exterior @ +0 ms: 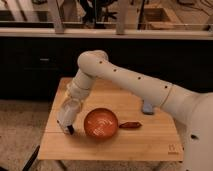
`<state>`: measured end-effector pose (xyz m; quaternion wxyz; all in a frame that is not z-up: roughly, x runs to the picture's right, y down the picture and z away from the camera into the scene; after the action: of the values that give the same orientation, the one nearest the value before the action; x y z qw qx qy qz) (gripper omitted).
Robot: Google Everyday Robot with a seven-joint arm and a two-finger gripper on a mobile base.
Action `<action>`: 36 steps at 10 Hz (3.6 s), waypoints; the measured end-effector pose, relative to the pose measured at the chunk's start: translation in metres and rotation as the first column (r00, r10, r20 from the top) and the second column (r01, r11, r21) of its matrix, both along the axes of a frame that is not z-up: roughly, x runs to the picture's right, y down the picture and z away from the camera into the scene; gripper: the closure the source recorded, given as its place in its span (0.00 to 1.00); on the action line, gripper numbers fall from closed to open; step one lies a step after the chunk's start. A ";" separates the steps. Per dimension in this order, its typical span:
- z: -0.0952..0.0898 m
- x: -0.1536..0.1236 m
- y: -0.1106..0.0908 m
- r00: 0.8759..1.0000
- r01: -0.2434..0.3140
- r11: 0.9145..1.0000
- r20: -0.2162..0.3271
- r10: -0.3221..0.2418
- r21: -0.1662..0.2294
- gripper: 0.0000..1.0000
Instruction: Place the ceramic cup over the eraser
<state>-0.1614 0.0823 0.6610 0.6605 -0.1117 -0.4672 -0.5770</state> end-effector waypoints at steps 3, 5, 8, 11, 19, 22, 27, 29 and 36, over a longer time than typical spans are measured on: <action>0.002 -0.005 0.002 1.000 0.014 1.000 0.001 -0.014 -0.011 0.97; 0.002 -0.007 0.002 1.000 0.025 0.999 0.012 -0.024 -0.026 0.97; 0.001 -0.012 0.003 0.999 0.039 0.998 0.016 -0.039 -0.039 0.97; 0.001 -0.013 0.005 0.999 0.040 0.998 0.021 -0.039 -0.045 0.97; 0.003 -0.018 0.010 0.998 0.043 0.997 0.054 -0.040 -0.057 0.97; 0.004 -0.020 0.013 0.997 0.049 0.997 0.063 -0.045 -0.057 0.97; 0.010 -0.022 0.021 0.996 0.061 0.997 0.065 -0.059 -0.043 0.97; 0.013 -0.022 0.023 0.996 0.066 0.997 0.062 -0.063 -0.042 0.97; 0.031 -0.042 0.047 0.994 0.099 0.994 0.053 -0.096 -0.051 1.00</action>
<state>-0.2034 0.1296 0.6916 0.6164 -0.1375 -0.4929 -0.5985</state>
